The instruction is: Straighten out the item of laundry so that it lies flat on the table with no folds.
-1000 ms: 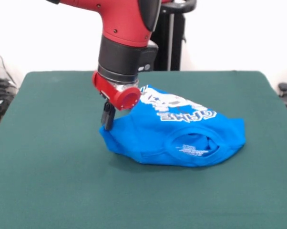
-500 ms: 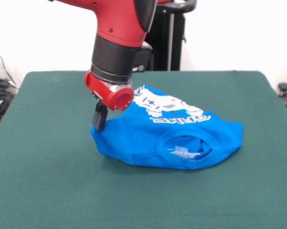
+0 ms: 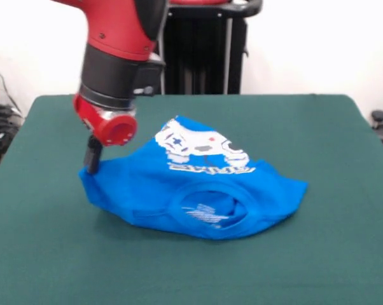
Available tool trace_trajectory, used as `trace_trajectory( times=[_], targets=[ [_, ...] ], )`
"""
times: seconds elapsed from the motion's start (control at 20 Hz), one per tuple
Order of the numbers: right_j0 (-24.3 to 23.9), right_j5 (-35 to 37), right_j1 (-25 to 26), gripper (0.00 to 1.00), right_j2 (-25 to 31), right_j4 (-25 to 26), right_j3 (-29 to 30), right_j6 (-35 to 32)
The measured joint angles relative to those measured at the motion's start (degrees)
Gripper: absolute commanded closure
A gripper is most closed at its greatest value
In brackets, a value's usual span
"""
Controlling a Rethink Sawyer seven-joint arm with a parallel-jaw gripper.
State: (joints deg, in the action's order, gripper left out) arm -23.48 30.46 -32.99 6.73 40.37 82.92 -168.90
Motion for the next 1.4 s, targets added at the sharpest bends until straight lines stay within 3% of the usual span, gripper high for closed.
trace_trajectory(
  times=[0.75,0.8,1.15,1.4],
  targets=[
    [-8.96,0.01,-1.92,1.00,0.20,4.88,-3.13,1.61],
    [-9.58,0.01,-2.57,0.00,0.59,5.11,-3.80,3.98],
    [-10.97,0.15,-3.25,0.00,1.78,3.63,-4.04,7.68],
    [-11.35,1.91,-3.90,0.00,2.15,-1.58,-4.01,8.09]
  ],
)
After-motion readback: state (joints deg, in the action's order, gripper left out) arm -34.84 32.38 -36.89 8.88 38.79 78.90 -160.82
